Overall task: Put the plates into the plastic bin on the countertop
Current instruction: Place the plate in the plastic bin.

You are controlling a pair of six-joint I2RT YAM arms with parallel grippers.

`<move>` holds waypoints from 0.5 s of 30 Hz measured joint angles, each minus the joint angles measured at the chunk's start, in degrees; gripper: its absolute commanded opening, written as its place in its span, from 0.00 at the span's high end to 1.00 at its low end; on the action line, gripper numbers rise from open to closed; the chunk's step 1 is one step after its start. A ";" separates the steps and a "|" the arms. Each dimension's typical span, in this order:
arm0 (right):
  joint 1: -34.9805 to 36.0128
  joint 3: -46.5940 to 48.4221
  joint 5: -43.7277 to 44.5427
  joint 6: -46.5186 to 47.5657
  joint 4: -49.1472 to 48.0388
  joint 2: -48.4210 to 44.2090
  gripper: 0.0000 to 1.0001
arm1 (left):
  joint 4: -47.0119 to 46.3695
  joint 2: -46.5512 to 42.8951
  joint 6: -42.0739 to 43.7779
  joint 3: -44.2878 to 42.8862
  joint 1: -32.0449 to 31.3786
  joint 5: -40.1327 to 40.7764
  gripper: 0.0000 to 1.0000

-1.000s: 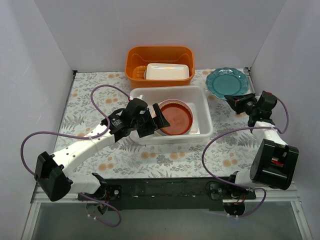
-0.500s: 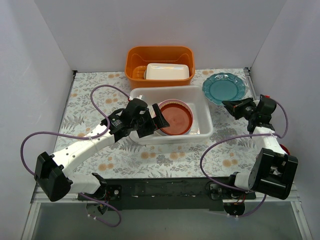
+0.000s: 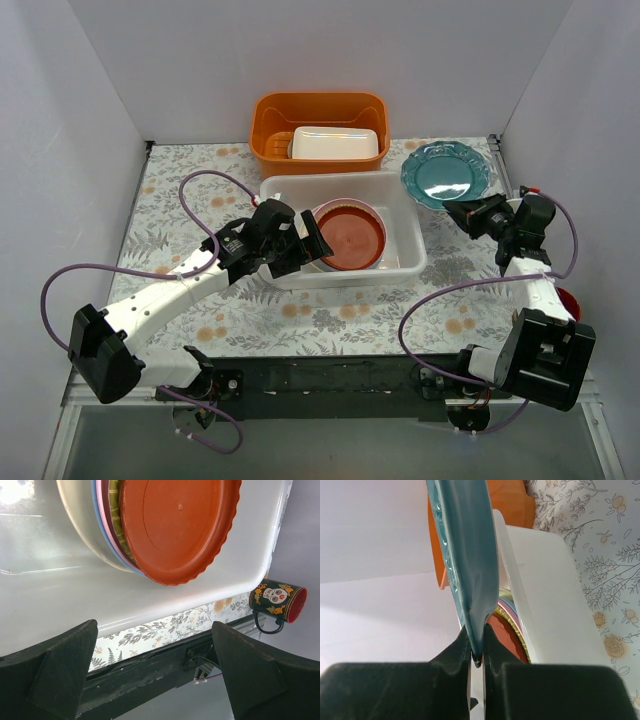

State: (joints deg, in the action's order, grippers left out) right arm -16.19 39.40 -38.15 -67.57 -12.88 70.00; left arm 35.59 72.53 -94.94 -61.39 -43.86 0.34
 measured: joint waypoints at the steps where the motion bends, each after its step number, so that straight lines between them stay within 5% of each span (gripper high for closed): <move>1: 0.22 -0.09 -0.04 0.22 0.02 -0.09 0.99 | 0.00 0.00 0.00 0.02 0.00 0.07 0.02; 15: 5.29 -2.73 0.68 2.21 3.61 -2.69 0.99 | 0.37 -0.37 -0.02 0.07 0.00 0.72 0.02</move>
State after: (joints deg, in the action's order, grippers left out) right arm -10.90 36.67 -37.47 -65.36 -9.28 67.31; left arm 35.97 72.16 -94.96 -61.32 -43.86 1.06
